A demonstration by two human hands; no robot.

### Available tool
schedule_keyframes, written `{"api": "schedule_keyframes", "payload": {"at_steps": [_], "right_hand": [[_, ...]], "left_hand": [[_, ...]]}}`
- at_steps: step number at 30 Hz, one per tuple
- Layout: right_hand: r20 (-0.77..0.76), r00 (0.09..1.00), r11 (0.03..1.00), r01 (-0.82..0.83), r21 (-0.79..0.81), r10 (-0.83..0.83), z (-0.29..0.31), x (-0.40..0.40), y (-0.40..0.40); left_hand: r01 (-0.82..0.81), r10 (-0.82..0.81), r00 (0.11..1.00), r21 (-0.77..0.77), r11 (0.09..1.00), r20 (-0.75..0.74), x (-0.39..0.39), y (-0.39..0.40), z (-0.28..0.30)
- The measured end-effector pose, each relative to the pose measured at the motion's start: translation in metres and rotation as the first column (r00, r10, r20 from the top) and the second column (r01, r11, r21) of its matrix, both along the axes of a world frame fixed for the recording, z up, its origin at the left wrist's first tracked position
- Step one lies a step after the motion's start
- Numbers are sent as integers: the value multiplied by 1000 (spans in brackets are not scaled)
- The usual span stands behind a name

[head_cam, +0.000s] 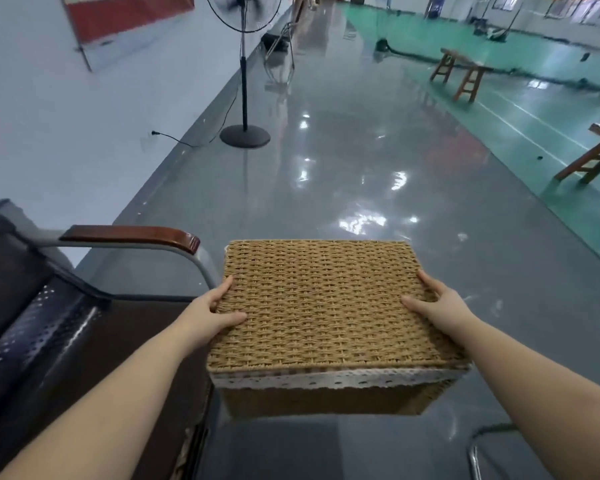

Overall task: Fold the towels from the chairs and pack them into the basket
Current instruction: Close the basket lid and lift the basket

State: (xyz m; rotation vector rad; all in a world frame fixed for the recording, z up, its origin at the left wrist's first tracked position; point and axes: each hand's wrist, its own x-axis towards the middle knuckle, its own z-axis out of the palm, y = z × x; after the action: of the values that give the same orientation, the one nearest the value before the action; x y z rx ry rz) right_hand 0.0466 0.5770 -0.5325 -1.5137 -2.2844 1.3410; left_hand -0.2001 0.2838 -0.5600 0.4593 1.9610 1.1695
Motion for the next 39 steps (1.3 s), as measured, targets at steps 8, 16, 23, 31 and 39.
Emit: {"api": "schedule_keyframes", "payload": {"at_steps": [8, 16, 23, 31, 39], "right_hand": [[-67, 998, 999, -16, -48, 13, 128, -1, 37], [-97, 990, 993, -110, -40, 106, 164, -33, 88], [-85, 988, 991, -131, -12, 130, 170, -110, 122], [-50, 993, 995, -104, -8, 103, 185, -231, 163], [-69, 984, 986, -166, -4, 165, 177, -341, 225]], "left_hand": [[-59, 58, 998, -63, 996, -19, 8, 39, 149], [-104, 102, 994, -80, 991, -29, -7, 68, 184], [-78, 77, 997, -61, 995, -21, -81, 94, 180], [-63, 63, 998, -26, 998, 20, -204, 142, 188], [-113, 111, 993, -57, 992, -36, -290, 191, 192]]}}
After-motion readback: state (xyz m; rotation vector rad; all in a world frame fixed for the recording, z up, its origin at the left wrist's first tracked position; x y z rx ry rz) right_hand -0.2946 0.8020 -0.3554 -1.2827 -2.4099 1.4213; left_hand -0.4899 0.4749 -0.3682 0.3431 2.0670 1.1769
